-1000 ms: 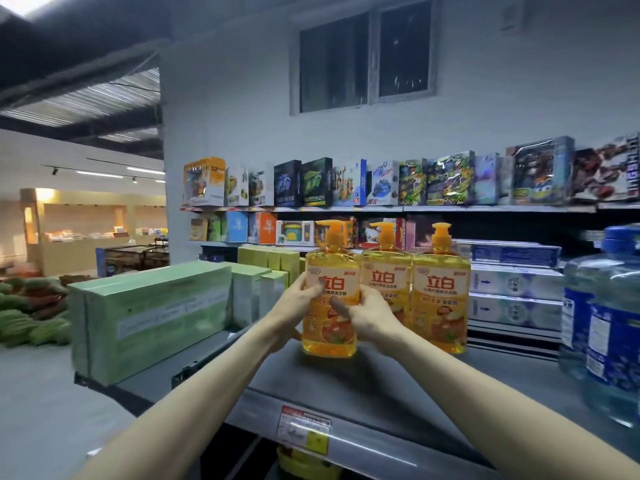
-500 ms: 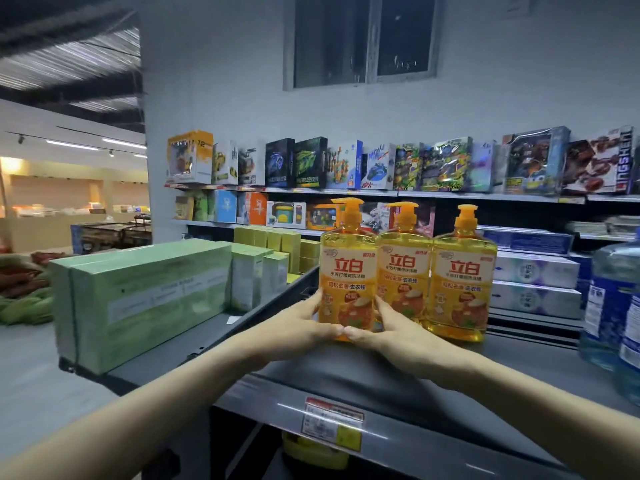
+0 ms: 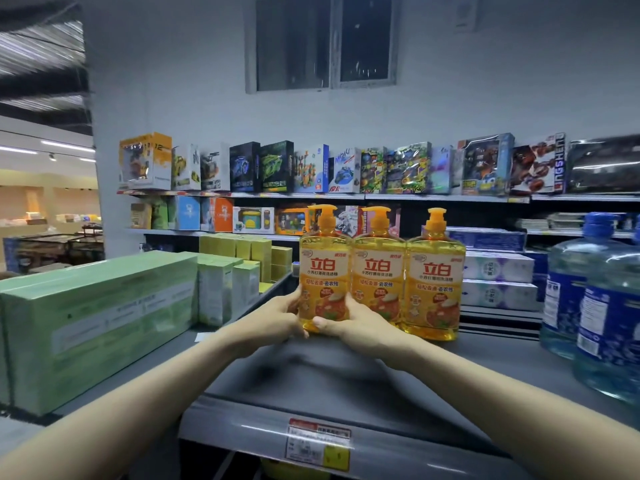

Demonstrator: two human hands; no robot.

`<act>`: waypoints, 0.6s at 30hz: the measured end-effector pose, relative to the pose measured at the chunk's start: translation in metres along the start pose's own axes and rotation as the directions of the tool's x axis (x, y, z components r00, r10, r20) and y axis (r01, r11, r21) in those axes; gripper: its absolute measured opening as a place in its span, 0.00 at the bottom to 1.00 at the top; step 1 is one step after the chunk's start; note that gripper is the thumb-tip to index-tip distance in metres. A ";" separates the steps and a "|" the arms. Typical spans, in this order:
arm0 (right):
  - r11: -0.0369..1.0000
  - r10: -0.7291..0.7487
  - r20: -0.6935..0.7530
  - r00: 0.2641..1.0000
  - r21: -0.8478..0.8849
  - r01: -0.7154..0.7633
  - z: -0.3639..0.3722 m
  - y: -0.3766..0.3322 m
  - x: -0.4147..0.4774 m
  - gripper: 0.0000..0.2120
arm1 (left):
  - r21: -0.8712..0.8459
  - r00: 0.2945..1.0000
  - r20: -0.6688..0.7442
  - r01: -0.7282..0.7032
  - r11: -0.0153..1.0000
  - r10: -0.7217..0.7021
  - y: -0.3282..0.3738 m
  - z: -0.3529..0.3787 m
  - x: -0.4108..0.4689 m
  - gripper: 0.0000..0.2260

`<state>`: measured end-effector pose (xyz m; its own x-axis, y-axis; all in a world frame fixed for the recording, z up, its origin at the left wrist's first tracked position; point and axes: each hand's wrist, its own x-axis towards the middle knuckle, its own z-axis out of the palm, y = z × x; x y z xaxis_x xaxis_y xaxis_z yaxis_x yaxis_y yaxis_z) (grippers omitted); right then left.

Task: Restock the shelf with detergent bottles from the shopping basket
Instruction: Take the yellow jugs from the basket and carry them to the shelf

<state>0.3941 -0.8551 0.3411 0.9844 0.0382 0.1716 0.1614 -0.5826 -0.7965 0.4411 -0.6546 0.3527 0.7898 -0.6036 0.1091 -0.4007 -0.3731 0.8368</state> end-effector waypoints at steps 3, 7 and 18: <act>1.000 0.028 0.008 1.000 0.002 -0.028 -0.001 -0.002 0.007 0.52 | 0.017 1.000 -0.022 0.009 1.000 -0.009 -0.005 -0.001 0.009 0.41; 0.999 0.048 0.014 0.999 0.018 -0.048 -0.002 -0.005 0.012 0.49 | 0.011 0.999 -0.041 0.012 1.000 -0.011 -0.011 -0.002 0.017 0.43; 0.996 0.055 -0.082 0.995 -0.062 -0.060 0.001 -0.005 0.015 0.33 | 0.087 0.994 -0.094 0.059 0.994 -0.051 -0.028 0.002 0.037 0.60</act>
<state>0.4079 -0.8510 0.3469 0.9829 -0.0605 0.1741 0.0970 -0.6334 -0.7677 0.4806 -0.6677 0.3318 0.8493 -0.5150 0.1160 -0.3922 -0.4684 0.7917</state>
